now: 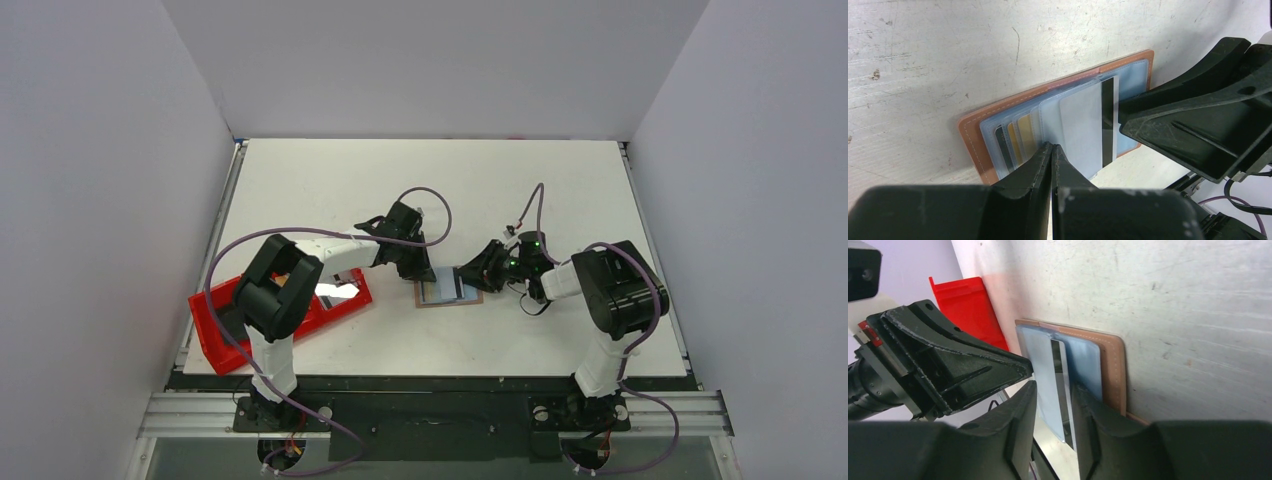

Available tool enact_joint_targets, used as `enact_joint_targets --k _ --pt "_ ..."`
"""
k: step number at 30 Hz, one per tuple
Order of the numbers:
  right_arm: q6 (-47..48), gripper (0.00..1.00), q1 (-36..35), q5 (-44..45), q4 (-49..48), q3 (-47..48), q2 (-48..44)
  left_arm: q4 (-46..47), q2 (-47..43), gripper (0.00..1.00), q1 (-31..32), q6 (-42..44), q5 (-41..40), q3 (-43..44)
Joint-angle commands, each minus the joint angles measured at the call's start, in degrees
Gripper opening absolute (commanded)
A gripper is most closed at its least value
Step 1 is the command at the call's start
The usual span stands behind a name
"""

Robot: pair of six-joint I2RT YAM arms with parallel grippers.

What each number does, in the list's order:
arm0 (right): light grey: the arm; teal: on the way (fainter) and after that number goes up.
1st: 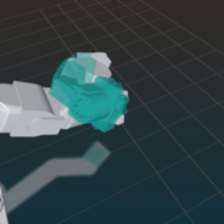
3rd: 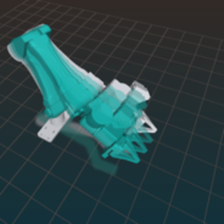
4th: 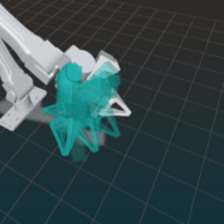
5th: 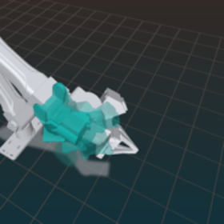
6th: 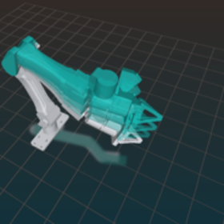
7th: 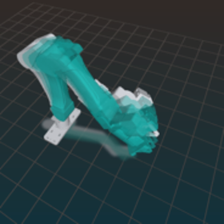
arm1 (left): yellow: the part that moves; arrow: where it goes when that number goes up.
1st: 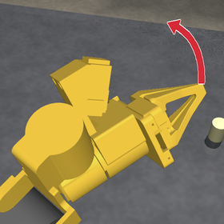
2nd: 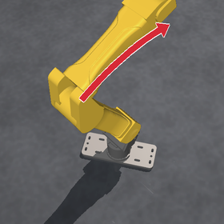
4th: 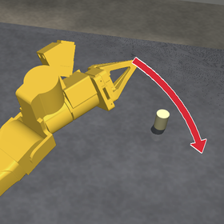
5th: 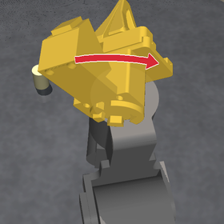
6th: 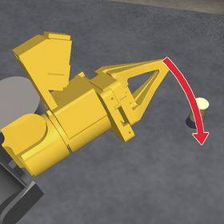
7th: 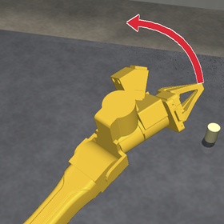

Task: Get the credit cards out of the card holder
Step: Remove the credit card from the card holder.

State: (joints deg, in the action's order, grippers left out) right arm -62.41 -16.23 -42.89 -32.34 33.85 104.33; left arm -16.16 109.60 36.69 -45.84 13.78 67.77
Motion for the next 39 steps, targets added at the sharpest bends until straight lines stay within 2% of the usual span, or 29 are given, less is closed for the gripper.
enact_joint_targets --k 1,8,16,19,27,39 --pt "1.5 0.32 -0.9 1.0 -1.0 0.5 -1.0 -8.5 3.2 0.00 -0.7 3.2 -6.7 -2.2" --pt "1.2 0.32 -2.9 1.1 -0.8 1.5 0.8 -8.4 3.7 0.00 -0.5 3.4 -6.4 -1.8" --pt "0.8 0.25 -3.9 1.6 -1.2 1.8 1.6 -8.2 4.1 0.00 -0.2 3.4 -6.4 -1.7" --pt "0.5 0.15 -3.6 1.9 -1.7 1.3 1.7 -8.4 4.2 0.00 -0.1 3.3 -6.6 -1.7" --pt "-0.2 0.00 -1.4 1.9 -3.5 -0.4 0.5 -8.8 4.0 0.00 -0.2 3.2 -7.1 -2.5" --pt "2.8 0.00 2.4 2.1 -0.5 -2.1 -2.4 -9.0 3.8 0.00 -0.8 3.2 -7.7 -3.4"
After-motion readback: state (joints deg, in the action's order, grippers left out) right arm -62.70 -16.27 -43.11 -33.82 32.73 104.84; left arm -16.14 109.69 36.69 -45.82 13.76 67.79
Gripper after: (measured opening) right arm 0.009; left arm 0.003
